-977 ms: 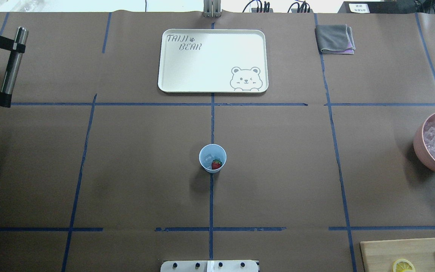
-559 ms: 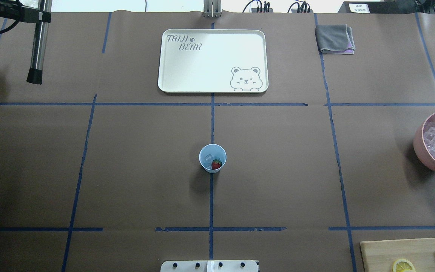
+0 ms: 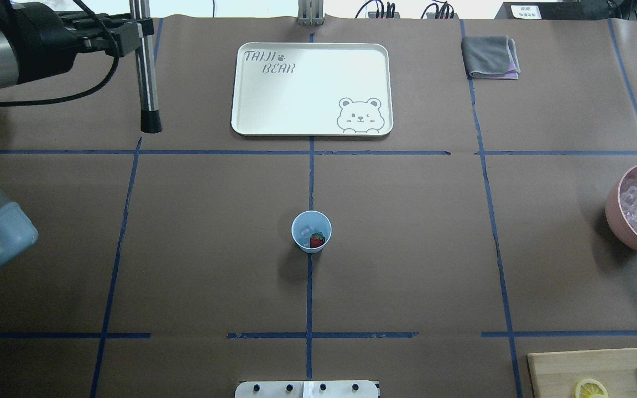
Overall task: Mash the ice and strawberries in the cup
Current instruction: 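Carry the rod over the cup and lower its tip inside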
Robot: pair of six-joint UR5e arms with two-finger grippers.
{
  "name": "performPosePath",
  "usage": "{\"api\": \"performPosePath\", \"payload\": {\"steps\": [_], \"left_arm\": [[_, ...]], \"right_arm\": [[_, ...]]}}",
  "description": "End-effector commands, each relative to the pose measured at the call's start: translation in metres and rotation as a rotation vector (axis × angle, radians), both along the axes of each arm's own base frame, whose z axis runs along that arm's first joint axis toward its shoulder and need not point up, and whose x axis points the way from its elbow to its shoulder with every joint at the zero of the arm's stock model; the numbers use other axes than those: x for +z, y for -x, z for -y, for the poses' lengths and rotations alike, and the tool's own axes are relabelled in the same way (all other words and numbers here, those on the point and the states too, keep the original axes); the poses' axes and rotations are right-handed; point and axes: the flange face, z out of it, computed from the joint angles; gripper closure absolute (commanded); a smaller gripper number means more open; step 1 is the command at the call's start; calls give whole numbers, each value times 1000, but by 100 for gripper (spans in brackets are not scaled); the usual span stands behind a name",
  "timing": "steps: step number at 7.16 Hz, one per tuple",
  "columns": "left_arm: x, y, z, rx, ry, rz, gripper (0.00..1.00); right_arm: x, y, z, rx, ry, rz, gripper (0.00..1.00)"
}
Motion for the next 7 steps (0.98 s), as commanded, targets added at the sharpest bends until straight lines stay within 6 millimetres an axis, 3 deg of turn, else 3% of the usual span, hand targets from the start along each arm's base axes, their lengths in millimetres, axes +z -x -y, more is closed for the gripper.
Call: {"api": "performPosePath", "payload": {"steps": [1, 2, 3, 4, 6, 7], "left_arm": [[-5, -30, -31, -34, -88, -149, 100], [-8, -66, -58, -62, -98, -229, 100], [-5, -109, -97, -71, -80, -266, 100], [-12, -134, -123, -73, -120, -268, 100], [-10, -185, -123, -90, -158, -223, 100], [2, -203, -120, -109, -143, -206, 100]], "right_arm": [[2, -1, 0, 0, 2, -13, 1], [2, -1, 0, 2, 2, -13, 1], [3, -1, 0, 2, 3, -13, 1], [4, -1, 1, 0, 5, -13, 1], [10, -1, 1, 0, 17, -13, 1], [13, -1, -1, 0, 23, -13, 1]]}}
